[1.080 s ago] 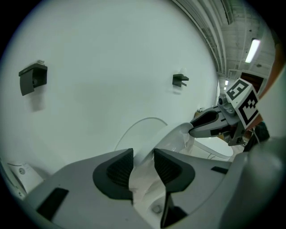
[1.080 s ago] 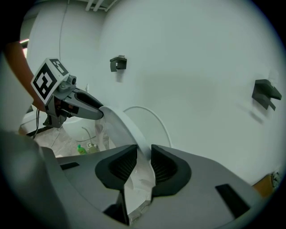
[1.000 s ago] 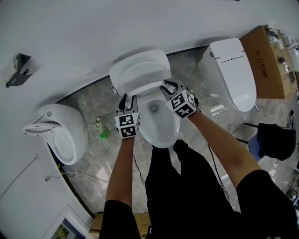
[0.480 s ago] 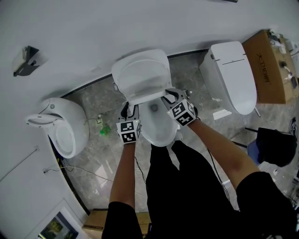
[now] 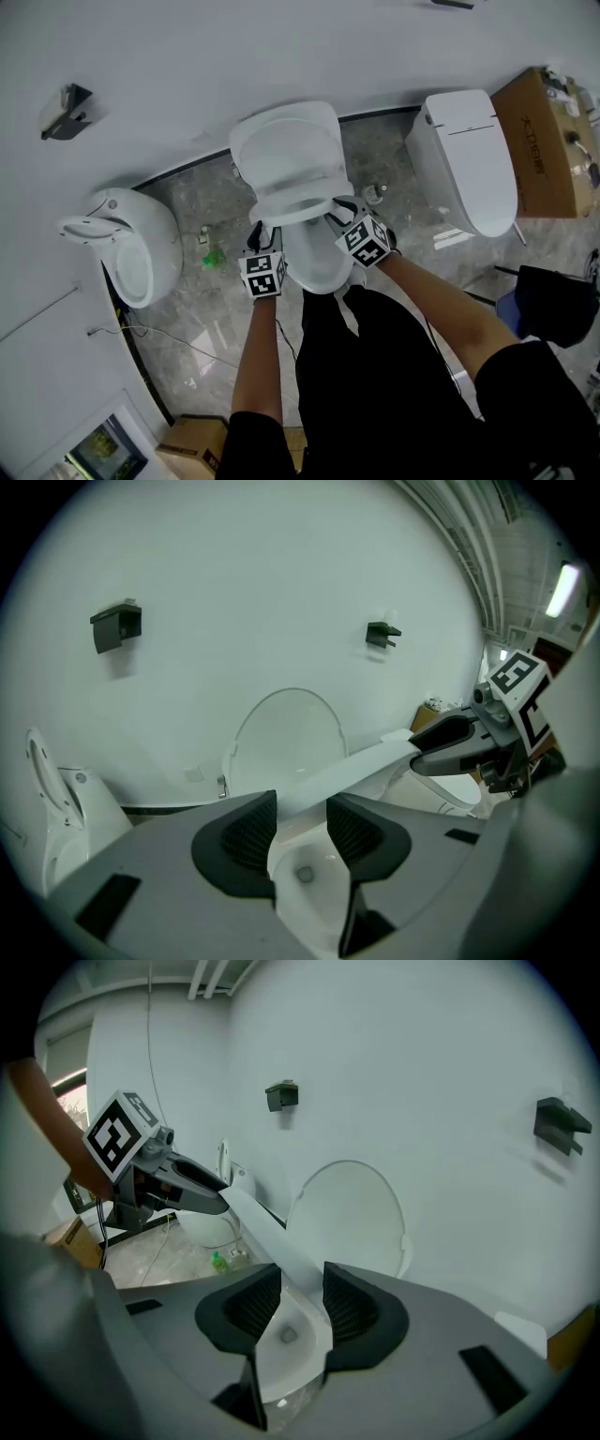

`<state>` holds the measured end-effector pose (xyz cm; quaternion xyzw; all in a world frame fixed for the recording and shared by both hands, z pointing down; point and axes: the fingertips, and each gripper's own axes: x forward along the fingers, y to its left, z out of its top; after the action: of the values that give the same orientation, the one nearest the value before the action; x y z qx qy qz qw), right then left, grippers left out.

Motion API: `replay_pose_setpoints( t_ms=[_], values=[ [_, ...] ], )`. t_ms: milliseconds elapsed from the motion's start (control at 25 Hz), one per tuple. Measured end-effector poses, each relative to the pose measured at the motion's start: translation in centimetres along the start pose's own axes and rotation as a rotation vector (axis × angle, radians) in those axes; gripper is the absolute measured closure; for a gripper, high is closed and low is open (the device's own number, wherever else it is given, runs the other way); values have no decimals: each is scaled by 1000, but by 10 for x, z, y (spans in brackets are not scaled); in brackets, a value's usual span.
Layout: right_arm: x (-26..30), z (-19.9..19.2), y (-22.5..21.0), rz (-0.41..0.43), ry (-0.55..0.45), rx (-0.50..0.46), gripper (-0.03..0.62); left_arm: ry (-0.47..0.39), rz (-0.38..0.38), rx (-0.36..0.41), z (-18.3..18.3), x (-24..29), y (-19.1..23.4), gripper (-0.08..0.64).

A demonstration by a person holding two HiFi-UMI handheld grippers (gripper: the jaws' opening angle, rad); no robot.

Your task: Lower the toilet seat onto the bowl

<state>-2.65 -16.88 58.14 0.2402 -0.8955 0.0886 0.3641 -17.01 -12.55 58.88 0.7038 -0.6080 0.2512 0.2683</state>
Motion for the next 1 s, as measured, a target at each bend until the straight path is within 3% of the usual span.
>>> replay_pose_setpoints(
  t_ms=[640, 1000],
  values=[
    [-20, -71, 63, 121, 75, -132, 416, 102, 77, -126, -92, -35, -33, 399],
    [-25, -98, 81, 109, 55, -131, 408, 92, 42, -105, -123, -39, -46, 391]
  ],
)
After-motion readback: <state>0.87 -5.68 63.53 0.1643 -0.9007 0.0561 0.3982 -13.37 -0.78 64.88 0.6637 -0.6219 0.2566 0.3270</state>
